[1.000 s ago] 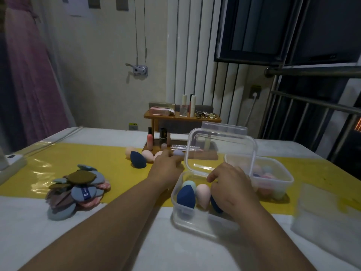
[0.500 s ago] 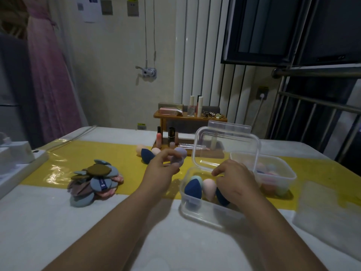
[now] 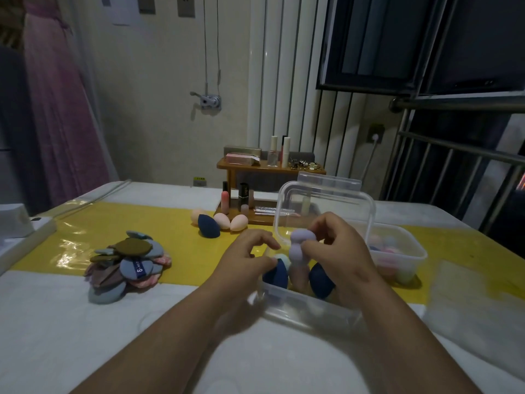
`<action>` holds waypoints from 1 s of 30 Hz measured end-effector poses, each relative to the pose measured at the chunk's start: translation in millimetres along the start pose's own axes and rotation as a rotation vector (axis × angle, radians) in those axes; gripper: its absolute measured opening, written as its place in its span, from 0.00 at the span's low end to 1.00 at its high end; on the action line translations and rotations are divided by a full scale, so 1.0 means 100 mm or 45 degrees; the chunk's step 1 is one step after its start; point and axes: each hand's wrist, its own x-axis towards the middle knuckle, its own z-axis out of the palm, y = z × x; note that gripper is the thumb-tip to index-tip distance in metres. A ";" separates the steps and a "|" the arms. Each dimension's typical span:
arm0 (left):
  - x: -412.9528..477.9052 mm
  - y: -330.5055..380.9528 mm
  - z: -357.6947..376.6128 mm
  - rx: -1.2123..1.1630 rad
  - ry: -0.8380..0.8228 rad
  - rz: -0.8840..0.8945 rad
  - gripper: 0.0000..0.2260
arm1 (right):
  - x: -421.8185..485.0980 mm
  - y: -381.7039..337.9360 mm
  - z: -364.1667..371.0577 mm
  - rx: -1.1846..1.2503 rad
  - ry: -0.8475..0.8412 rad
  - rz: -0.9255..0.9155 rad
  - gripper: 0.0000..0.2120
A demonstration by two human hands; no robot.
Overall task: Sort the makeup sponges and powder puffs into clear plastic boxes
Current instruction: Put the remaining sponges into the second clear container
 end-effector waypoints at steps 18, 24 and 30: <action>0.01 -0.04 0.05 -0.110 -0.086 -0.212 0.13 | 0.01 -0.02 -0.13 -0.566 -0.427 0.142 0.11; -0.01 -0.04 0.07 -0.219 -0.076 -0.271 0.15 | -0.02 -0.02 -0.14 -0.654 -0.479 0.168 0.14; 0.02 -0.07 0.05 -0.110 -0.097 -0.231 0.13 | -0.02 -0.04 -0.14 -0.632 -0.574 0.203 0.14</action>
